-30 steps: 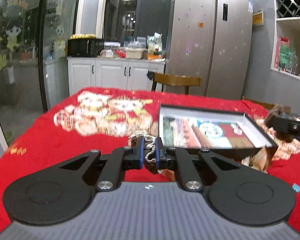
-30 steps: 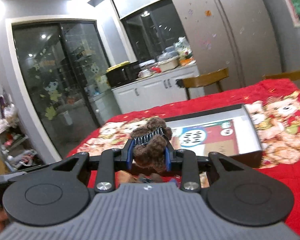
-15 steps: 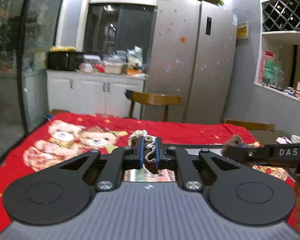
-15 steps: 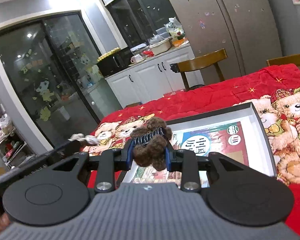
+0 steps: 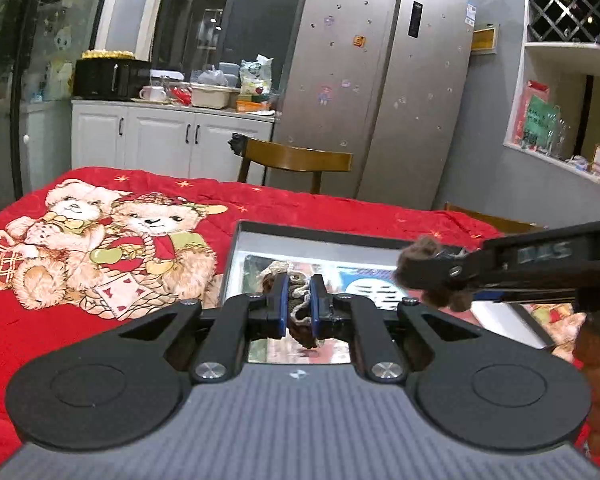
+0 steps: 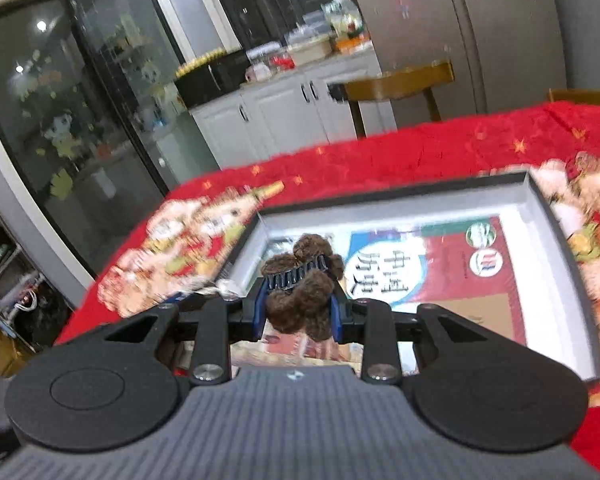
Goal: Organize objects
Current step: 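Lower the scrunchie and the bow into the box onto the textbook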
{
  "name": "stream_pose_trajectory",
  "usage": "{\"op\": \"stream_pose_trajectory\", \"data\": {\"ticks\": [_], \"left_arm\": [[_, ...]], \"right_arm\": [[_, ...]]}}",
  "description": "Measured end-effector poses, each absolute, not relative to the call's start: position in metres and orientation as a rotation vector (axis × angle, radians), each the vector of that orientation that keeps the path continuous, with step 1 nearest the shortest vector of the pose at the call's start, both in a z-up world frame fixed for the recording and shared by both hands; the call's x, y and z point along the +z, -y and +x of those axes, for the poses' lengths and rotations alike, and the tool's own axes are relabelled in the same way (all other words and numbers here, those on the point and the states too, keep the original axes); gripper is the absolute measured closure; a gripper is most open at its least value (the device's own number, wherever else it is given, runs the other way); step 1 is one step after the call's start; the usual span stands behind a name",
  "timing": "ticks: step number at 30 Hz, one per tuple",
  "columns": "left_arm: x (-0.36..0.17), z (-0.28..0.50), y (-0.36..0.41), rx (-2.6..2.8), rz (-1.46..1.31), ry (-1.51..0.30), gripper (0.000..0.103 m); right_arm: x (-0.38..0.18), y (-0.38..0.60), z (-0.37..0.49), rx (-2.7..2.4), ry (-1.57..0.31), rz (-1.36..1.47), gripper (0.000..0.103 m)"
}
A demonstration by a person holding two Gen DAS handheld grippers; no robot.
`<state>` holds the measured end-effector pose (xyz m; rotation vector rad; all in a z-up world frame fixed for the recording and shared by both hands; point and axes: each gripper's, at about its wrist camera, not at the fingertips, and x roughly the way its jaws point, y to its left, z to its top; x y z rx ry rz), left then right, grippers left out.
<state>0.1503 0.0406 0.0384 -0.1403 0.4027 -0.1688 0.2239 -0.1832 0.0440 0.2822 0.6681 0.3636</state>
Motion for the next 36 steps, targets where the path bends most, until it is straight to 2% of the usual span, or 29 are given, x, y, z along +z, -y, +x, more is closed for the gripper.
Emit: {"op": "stream_pose_trajectory", "data": {"ticks": [9, 36], "left_arm": [[0.014, 0.157, -0.030, -0.176, -0.100, -0.445, 0.090], [0.005, 0.162, -0.026, -0.137, -0.071, -0.485, 0.089]], "right_arm": [[0.008, 0.174, 0.236, 0.416, -0.776, 0.290, 0.068], [0.002, 0.169, 0.234, 0.384, -0.775, 0.234, 0.068]]}}
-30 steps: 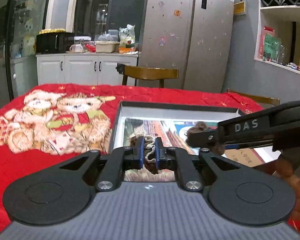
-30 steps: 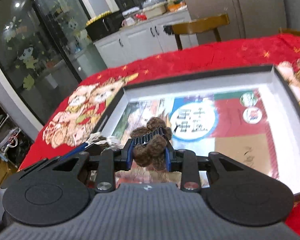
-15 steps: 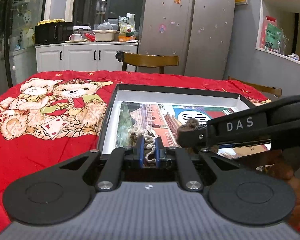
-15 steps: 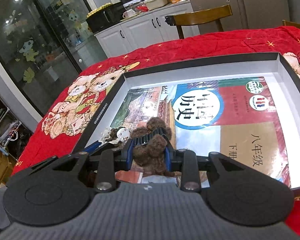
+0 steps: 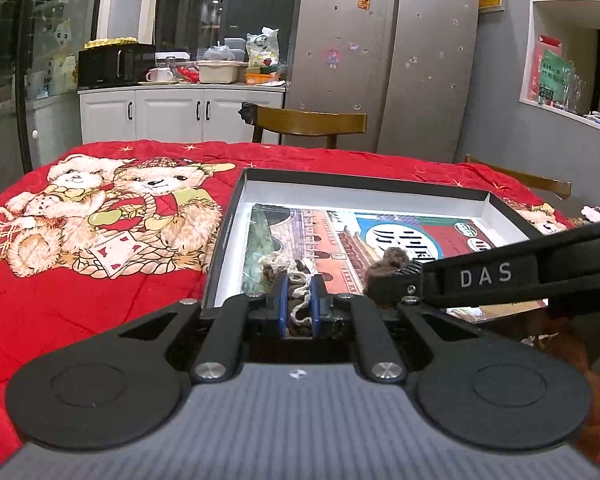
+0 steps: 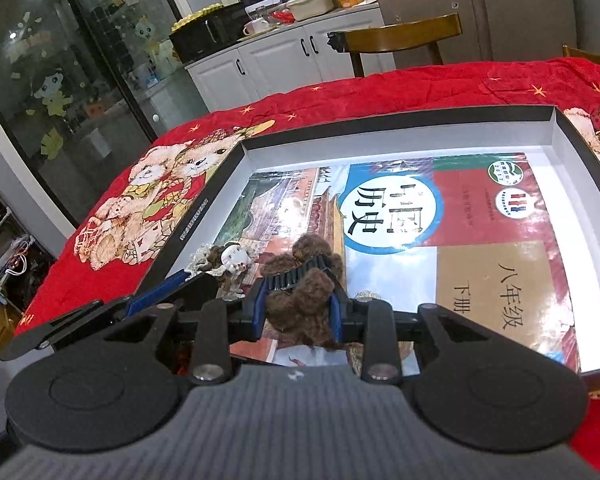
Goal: Organize objects
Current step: 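Lower the scrunchie and the bow into the box onto the textbook, then open both grippers to release the items inside the box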
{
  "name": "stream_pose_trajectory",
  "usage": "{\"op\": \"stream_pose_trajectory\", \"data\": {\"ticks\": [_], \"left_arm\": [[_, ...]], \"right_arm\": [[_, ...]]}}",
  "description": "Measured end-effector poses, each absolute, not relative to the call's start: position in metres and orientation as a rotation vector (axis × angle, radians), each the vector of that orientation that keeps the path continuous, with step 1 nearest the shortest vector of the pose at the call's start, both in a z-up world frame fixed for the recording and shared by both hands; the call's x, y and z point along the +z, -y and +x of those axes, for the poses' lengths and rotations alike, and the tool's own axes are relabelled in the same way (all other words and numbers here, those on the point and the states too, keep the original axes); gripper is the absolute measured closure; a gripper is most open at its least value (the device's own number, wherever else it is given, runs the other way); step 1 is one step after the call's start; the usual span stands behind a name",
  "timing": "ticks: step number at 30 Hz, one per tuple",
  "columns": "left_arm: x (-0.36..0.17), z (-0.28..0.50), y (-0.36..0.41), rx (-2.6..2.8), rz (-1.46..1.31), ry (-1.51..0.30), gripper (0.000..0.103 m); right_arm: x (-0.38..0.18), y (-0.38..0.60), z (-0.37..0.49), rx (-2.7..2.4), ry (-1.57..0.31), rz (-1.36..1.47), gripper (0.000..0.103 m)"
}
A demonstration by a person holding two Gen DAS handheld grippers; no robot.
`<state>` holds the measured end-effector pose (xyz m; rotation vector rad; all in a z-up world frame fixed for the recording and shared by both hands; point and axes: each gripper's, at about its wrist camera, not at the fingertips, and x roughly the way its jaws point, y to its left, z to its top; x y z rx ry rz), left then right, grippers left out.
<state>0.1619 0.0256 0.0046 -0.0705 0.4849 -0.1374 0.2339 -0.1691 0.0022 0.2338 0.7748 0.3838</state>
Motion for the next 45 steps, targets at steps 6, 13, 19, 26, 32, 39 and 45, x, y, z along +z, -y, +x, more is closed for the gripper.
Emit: {"op": "stream_pose_trajectory", "data": {"ticks": [6, 13, 19, 26, 32, 39, 45], "left_arm": [[0.004, 0.162, -0.027, -0.132, -0.075, -0.481, 0.089], [0.005, 0.163, -0.027, -0.114, -0.052, -0.485, 0.089], [0.004, 0.163, -0.030, -0.125, -0.064, -0.484, 0.089], [0.004, 0.163, -0.032, -0.127, -0.084, -0.484, 0.080], [0.005, 0.163, -0.037, -0.113, -0.108, -0.479, 0.067], [0.010, 0.162, -0.044, -0.116, -0.149, -0.469, 0.049], [0.018, 0.161, -0.053, -0.151, -0.196, -0.480, 0.043]], "right_arm": [[0.001, 0.169, 0.233, 0.382, -0.764, 0.224, 0.065], [0.001, 0.166, 0.229, 0.369, -0.749, 0.191, 0.063], [0.000, 0.165, 0.228, 0.372, -0.738, 0.190, 0.063], [-0.001, 0.166, 0.225, 0.372, -0.728, 0.205, 0.062], [-0.002, 0.171, 0.228, 0.379, -0.726, 0.242, 0.049], [0.002, 0.184, 0.231, 0.370, -0.715, 0.294, 0.035], [0.010, 0.186, 0.228, 0.366, -0.680, 0.288, 0.027]]}}
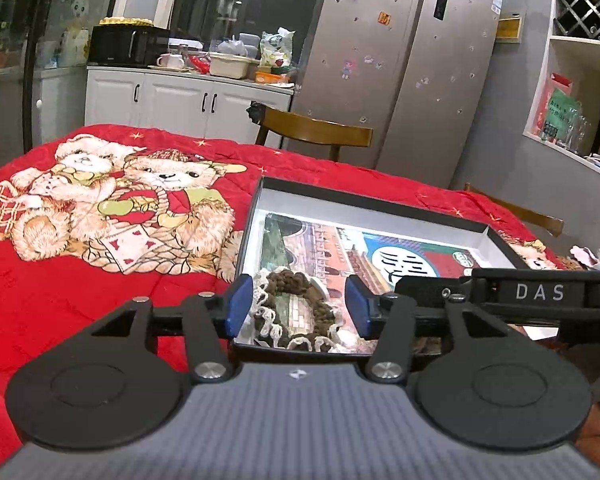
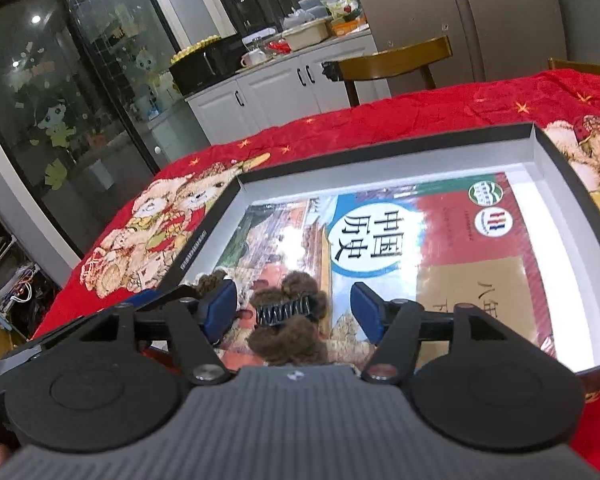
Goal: Organize objects
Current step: 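Open both grippers to release the items inside the box, then withdraw both grippers from the box back toward the remaining items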
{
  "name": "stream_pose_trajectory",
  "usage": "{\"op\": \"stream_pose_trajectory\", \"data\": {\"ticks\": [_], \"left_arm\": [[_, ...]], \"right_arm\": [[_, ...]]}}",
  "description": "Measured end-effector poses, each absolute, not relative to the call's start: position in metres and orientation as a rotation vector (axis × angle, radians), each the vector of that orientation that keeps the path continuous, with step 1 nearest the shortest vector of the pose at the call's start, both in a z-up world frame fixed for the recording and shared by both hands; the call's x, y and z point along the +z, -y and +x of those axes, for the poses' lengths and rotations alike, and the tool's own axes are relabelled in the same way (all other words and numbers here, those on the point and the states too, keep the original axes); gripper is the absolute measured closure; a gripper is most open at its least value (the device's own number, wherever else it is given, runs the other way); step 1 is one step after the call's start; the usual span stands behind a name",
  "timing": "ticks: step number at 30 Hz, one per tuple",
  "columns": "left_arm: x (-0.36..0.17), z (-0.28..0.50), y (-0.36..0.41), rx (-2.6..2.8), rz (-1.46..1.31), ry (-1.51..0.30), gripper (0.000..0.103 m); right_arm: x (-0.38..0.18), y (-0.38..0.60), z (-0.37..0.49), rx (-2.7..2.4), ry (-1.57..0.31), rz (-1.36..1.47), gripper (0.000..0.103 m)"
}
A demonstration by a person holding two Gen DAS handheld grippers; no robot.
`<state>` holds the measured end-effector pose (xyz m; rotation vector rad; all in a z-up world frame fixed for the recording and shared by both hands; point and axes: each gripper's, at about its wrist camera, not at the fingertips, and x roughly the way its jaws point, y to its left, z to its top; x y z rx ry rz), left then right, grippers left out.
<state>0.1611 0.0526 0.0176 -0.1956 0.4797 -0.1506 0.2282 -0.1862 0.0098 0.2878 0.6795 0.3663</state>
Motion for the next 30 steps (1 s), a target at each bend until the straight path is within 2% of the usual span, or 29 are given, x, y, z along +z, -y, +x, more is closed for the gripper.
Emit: {"op": "stream_pose_trajectory", "data": {"ticks": [2, 3, 5, 8, 14, 20, 22, 25, 30], "left_arm": [[0.022, 0.157, -0.055, -0.160, -0.192, -0.457, 0.038], [0.023, 0.155, -0.056, -0.150, -0.193, -0.447, 0.026], [0.027, 0.147, -0.059, -0.100, -0.197, -0.393, 0.016], [0.034, 0.138, -0.061, -0.061, -0.184, -0.323, 0.015], [0.049, 0.128, -0.066, -0.100, -0.169, -0.318, 0.013], [0.064, 0.103, -0.071, -0.209, -0.227, -0.311, 0.013], [0.065, 0.090, -0.073, -0.239, -0.237, -0.294, 0.013], [0.059, 0.069, -0.071, -0.265, -0.204, -0.285, 0.013], [0.050, 0.041, -0.060, -0.334, -0.138, -0.308, 0.013]], "right_arm": [[0.014, 0.186, 0.227, 0.351, -0.672, 0.279, 0.025], [0.017, 0.187, 0.226, 0.349, -0.663, 0.272, 0.024], [0.023, 0.187, 0.223, 0.357, -0.644, 0.262, 0.021], [0.036, 0.185, 0.214, 0.371, -0.597, 0.235, 0.018], [0.066, 0.183, 0.188, 0.381, -0.471, 0.208, 0.012], [0.096, 0.184, 0.137, 0.311, -0.241, 0.117, 0.001], [0.102, 0.182, 0.117, 0.239, -0.169, 0.063, 0.000], [0.103, 0.188, 0.091, 0.158, -0.131, 0.033, 0.000], [0.083, 0.211, 0.072, 0.190, -0.201, 0.147, 0.000]]}}
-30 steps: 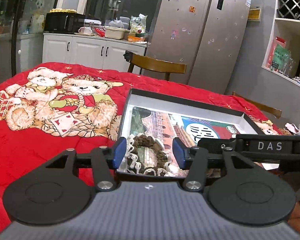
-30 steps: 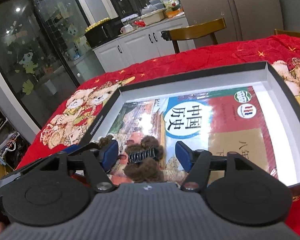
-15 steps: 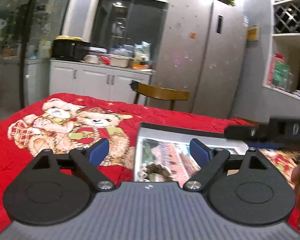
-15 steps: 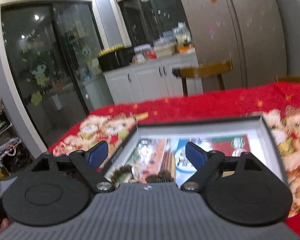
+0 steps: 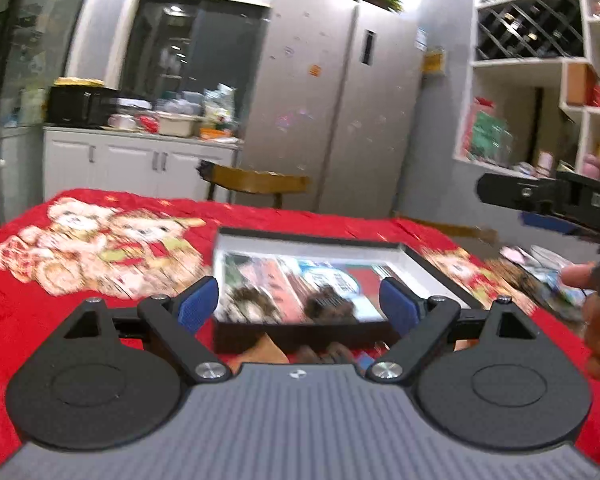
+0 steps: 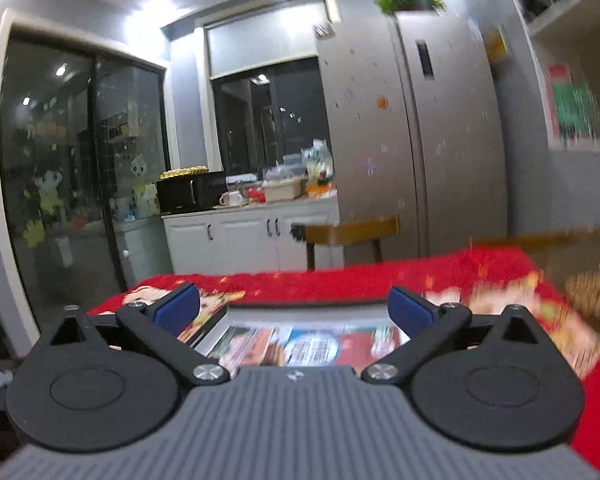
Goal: Organize objects
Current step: 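Withdraw both grippers from the box back toward the remaining items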
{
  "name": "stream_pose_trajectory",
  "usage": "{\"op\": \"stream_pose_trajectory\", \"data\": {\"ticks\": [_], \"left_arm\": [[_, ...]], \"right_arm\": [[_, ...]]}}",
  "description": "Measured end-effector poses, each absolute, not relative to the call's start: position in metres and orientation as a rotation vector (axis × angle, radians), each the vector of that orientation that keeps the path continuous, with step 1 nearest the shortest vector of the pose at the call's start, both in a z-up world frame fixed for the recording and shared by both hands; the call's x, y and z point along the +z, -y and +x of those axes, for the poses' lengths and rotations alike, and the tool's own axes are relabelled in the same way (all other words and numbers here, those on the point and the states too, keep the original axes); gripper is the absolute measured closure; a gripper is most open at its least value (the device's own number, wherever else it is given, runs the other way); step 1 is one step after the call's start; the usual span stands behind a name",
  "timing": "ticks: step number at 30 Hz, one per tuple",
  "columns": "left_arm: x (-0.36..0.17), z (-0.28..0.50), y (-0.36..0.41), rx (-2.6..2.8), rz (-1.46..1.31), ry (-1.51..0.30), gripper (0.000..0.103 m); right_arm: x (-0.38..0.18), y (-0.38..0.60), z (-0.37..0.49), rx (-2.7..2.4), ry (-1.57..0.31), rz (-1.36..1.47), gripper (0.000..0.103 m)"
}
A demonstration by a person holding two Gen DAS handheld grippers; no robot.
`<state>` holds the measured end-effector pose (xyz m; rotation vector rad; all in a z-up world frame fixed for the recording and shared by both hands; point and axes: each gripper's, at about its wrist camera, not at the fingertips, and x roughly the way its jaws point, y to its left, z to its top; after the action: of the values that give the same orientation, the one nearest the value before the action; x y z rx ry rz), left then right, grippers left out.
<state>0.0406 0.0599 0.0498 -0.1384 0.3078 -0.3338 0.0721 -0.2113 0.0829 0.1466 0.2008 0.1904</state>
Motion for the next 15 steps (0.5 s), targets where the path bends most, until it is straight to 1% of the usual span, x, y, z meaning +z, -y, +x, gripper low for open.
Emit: {"op": "stream_pose_trajectory", "data": {"ticks": [3, 7, 8, 12, 15], "left_arm": [[0.038, 0.030, -0.055, -0.386, -0.131, -0.359, 0.013], [0.025, 0.026, -0.046, -0.431, -0.084, -0.446, 0.013], [0.022, 0.026, -0.043, -0.423, -0.059, -0.454, 0.013], [0.013, 0.030, -0.036, -0.357, 0.019, -0.486, 0.013], [0.006, 0.036, -0.038, -0.317, 0.015, -0.514, 0.013]], "right_arm": [[0.063, 0.222, 0.071, 0.235, -0.272, 0.200, 0.001], [0.033, 0.224, 0.080, 0.268, -0.402, 0.220, 0.013], [0.025, 0.223, 0.082, 0.277, -0.432, 0.225, 0.014], [0.001, 0.220, 0.089, 0.324, -0.570, 0.250, 0.025], [-0.009, 0.218, 0.089, 0.338, -0.622, 0.267, 0.035]]}}
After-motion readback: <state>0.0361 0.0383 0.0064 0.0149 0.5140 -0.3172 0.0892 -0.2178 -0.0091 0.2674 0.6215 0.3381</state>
